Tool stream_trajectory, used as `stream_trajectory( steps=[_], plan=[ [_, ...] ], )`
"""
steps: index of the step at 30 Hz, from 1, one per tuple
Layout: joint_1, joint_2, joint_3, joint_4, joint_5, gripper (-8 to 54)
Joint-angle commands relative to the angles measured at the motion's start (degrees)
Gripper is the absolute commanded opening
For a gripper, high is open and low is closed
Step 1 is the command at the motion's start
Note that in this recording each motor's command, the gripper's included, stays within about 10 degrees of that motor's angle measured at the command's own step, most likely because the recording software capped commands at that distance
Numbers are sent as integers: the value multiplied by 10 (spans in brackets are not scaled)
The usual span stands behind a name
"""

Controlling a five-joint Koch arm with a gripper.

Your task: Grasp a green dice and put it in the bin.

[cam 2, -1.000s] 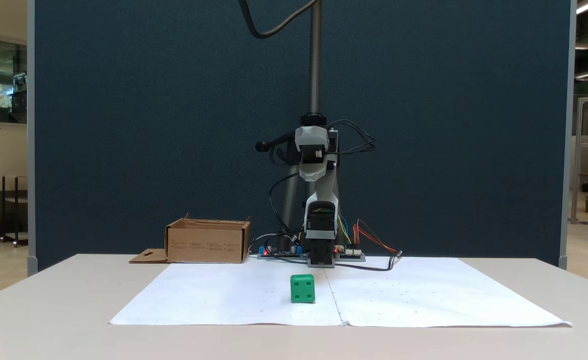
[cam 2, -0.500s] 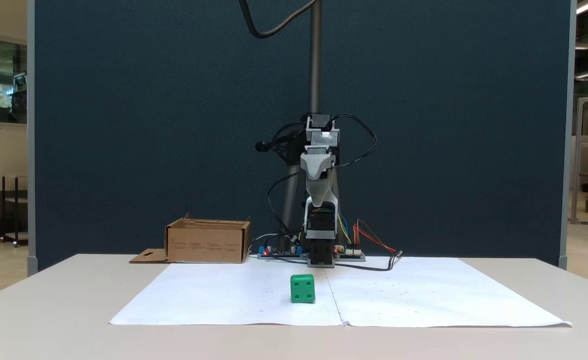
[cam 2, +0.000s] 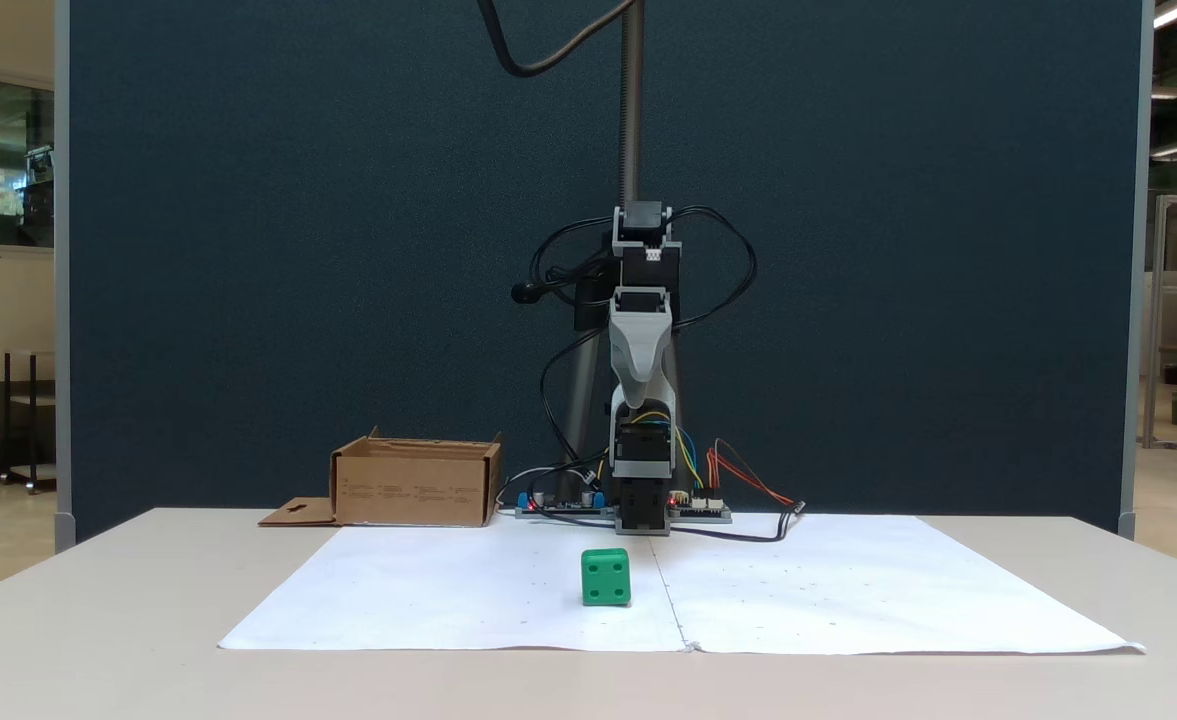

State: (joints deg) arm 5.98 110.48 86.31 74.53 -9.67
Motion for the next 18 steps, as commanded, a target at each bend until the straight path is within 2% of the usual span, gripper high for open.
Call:
stream_trajectory(
  steps=[1,7,18],
  plan=[
    [12,-6,-38,50,-68,502],
    [38,-78,-112,51,-91,502],
    [74,-155,-159,54,-90,500]
  ],
)
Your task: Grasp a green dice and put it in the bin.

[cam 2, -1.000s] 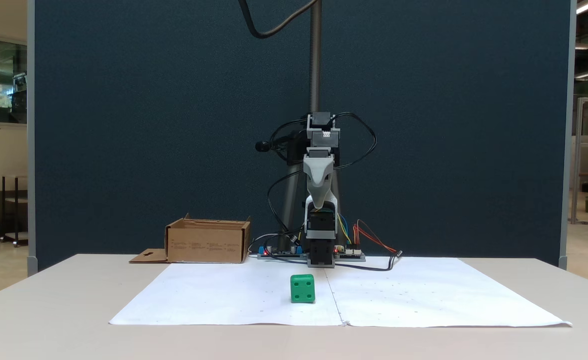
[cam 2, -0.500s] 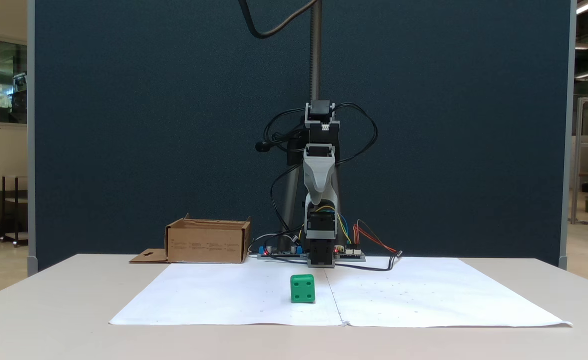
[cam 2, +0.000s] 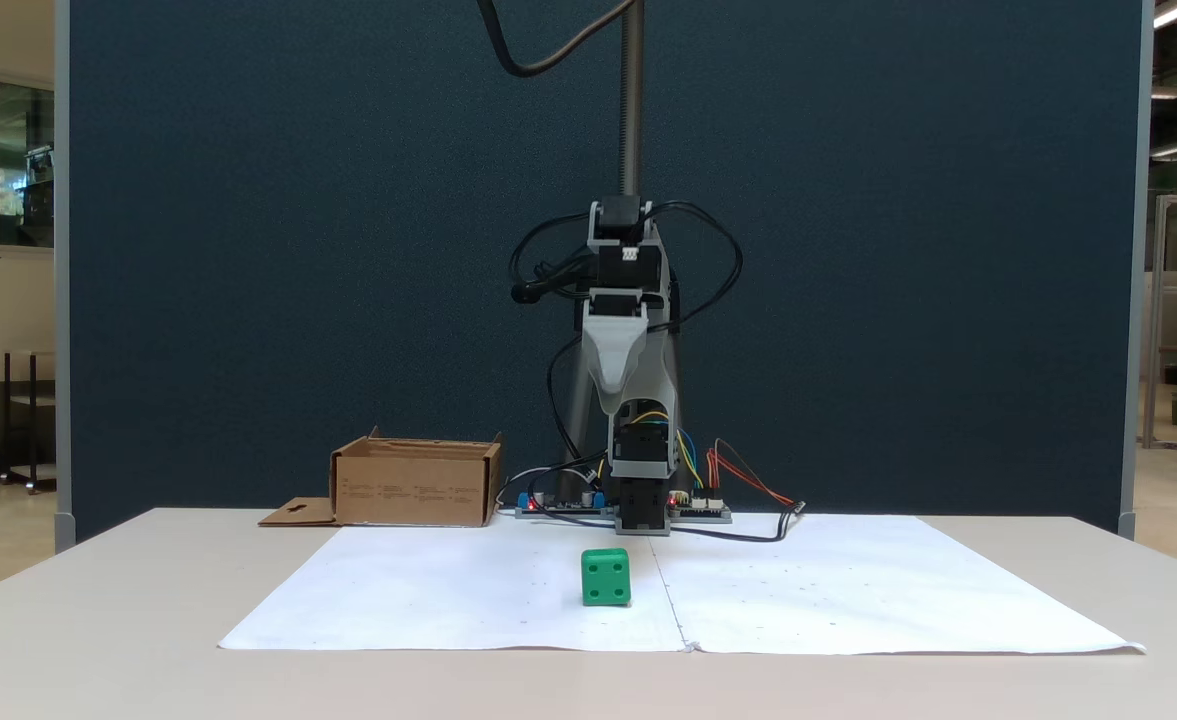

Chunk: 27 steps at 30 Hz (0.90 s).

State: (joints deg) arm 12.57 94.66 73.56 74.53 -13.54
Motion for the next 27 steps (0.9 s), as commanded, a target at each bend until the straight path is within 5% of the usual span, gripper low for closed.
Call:
stream_trajectory(
  steps=[1,27],
  plan=[
    [8,-2,-37,54,-50,500],
    [1,-108,-113,44,76,500]
  ],
)
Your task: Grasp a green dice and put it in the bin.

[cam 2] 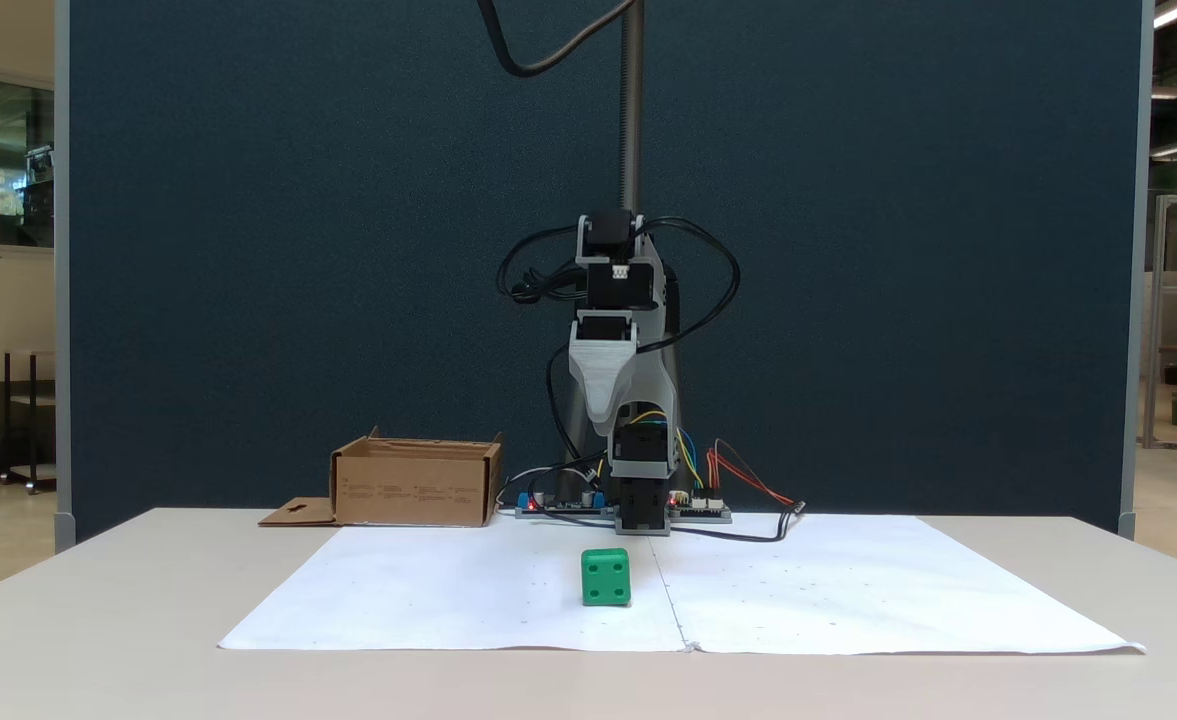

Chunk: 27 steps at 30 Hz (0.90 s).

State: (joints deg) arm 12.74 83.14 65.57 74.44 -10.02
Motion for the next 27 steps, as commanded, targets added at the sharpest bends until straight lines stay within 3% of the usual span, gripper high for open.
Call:
stream_trajectory(
  steps=[1,27],
  plan=[
    [-4,5,-35,44,43,500],
    [-23,-93,-69,-24,73,482]
  ],
)
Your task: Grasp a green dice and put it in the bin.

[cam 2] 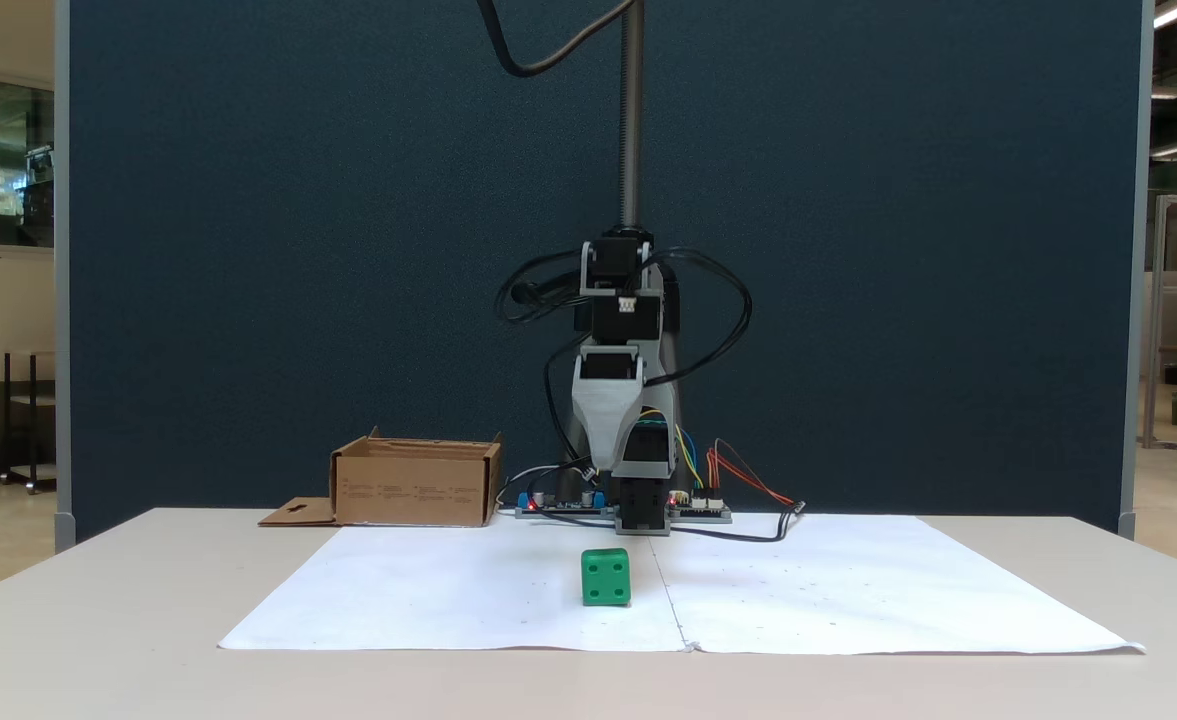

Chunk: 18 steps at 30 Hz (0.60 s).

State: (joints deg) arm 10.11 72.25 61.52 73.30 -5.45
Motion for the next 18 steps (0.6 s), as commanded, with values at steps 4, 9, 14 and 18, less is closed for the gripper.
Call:
stream_trajectory(
  steps=[4,9,14,18],
  plan=[
    [4,11,-29,-12,24,482],
    [4,-18,-29,-11,21,483],
    [4,-40,-25,-14,21,483],
    [4,-46,-18,-34,16,483]
  ],
)
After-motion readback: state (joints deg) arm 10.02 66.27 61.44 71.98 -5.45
